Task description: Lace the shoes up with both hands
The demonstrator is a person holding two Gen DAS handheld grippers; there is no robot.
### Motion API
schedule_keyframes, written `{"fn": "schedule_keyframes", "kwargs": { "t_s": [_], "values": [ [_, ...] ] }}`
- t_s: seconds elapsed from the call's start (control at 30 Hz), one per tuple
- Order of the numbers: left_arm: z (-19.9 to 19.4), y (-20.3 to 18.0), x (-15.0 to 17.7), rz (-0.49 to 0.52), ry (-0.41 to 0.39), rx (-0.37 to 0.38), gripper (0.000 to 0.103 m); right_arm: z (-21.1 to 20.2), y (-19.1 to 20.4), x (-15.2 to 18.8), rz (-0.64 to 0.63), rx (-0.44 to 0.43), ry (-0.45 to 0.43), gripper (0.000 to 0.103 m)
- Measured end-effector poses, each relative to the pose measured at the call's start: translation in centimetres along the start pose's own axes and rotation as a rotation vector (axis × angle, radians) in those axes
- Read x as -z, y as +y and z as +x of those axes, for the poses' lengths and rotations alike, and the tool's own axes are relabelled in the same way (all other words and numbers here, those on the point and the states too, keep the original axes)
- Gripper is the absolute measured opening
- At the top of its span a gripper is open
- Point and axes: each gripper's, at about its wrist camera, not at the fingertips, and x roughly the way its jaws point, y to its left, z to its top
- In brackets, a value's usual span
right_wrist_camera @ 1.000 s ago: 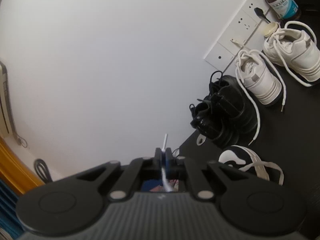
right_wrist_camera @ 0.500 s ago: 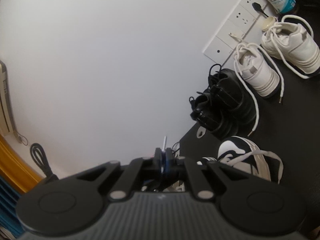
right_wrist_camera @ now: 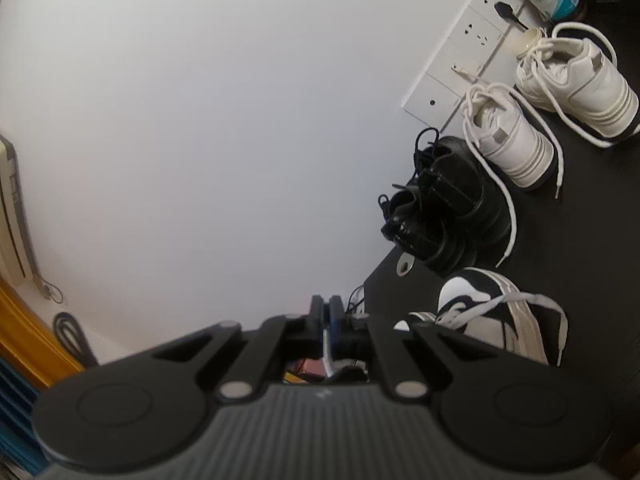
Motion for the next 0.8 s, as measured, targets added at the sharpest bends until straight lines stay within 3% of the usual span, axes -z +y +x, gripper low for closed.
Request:
{"fn": "schedule_keyframes", "kwargs": {
  "t_s": [0.1,0.13,0.17,0.3,0.33,0.37,0.4,0.5,0.57,0.63,0.73,0.8],
  "values": [
    [0.8,0.7,0.2,-0.058,0.02,0.025,0.026,0.2,-0.2,0.1,0.013,0.006,0.01,0.004],
    [1.0,0.9,0.3,-0.075,0.03,0.031,0.007,0.3,-0.3,0.1,0.017,0.01,0.012,0.004],
    [1.2,1.2,0.4,-0.09,0.04,0.038,0.004,0.3,-0.4,0.1,0.02,0.015,0.014,0.004],
    [0.8,2.8,0.5,-0.113,0.055,0.038,0.003,0.5,-0.4,-0.1,-0.005,0.09,0.029,0.01],
    [0.6,3.5,0.5,-0.123,0.058,0.03,0.003,0.5,-0.1,-0.3,-0.034,0.138,0.034,0.015],
    [0.4,4.3,0.5,-0.139,0.065,0.027,0.003,0.5,0.3,-0.5,-0.079,0.194,0.037,0.033],
    [0.3,5.2,0.5,-0.157,0.074,0.025,0.003,0.4,0.8,-0.6,-0.149,0.261,0.035,0.05],
    [0.0,7.3,0.6,-0.188,0.11,0.036,0.003,0.6,2.8,0.4,-0.487,0.486,0.03,0.061],
    [0.3,7.8,0.8,-0.182,0.142,0.062,0.003,0.9,3.3,1.8,-0.686,0.586,0.044,0.066],
    [1.1,7.7,1.2,-0.158,0.172,0.084,0.003,0.9,3.2,2.8,-0.758,0.566,0.058,0.066],
    [2.7,7.3,2.0,-0.129,0.205,0.12,0.003,1.7,3.0,3.5,-0.714,0.468,0.121,0.062],
    [3.6,7.2,2.5,-0.124,0.215,0.145,0.003,2.9,2.9,4.0,-0.701,0.456,0.152,0.044]
  ]
}}
